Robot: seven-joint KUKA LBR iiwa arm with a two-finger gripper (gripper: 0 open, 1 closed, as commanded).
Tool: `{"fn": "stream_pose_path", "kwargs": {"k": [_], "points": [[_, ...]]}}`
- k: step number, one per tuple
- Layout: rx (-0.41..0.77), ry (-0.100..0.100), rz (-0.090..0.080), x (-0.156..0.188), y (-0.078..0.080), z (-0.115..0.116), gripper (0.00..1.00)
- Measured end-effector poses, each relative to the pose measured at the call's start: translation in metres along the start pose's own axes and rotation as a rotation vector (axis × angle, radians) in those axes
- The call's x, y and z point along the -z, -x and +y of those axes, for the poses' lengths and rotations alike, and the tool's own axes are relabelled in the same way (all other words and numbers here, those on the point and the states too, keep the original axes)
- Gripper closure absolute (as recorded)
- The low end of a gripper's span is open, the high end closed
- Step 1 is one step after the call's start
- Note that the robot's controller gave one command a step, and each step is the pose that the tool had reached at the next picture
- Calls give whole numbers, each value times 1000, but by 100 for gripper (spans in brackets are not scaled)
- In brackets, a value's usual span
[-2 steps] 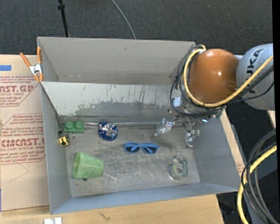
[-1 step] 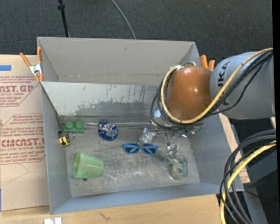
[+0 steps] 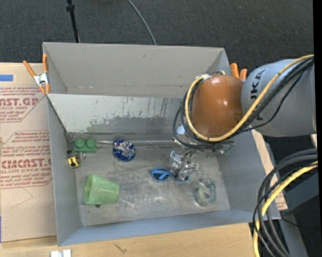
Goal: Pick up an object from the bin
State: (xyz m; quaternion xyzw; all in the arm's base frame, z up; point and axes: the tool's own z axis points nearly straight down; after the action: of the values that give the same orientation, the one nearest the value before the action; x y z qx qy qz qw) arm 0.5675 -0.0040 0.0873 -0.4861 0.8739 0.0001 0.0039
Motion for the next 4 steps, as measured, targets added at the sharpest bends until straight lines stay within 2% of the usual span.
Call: {"fn": "stream_pose_path", "kwargs": {"k": [1, 2, 3, 4], "points": [[218, 0, 0, 71, 31, 23, 100], [216, 5, 3, 68, 29, 24, 0], [455, 5, 1, -14, 24, 24, 0], [455, 0, 5, -11, 23, 21, 100]]}}
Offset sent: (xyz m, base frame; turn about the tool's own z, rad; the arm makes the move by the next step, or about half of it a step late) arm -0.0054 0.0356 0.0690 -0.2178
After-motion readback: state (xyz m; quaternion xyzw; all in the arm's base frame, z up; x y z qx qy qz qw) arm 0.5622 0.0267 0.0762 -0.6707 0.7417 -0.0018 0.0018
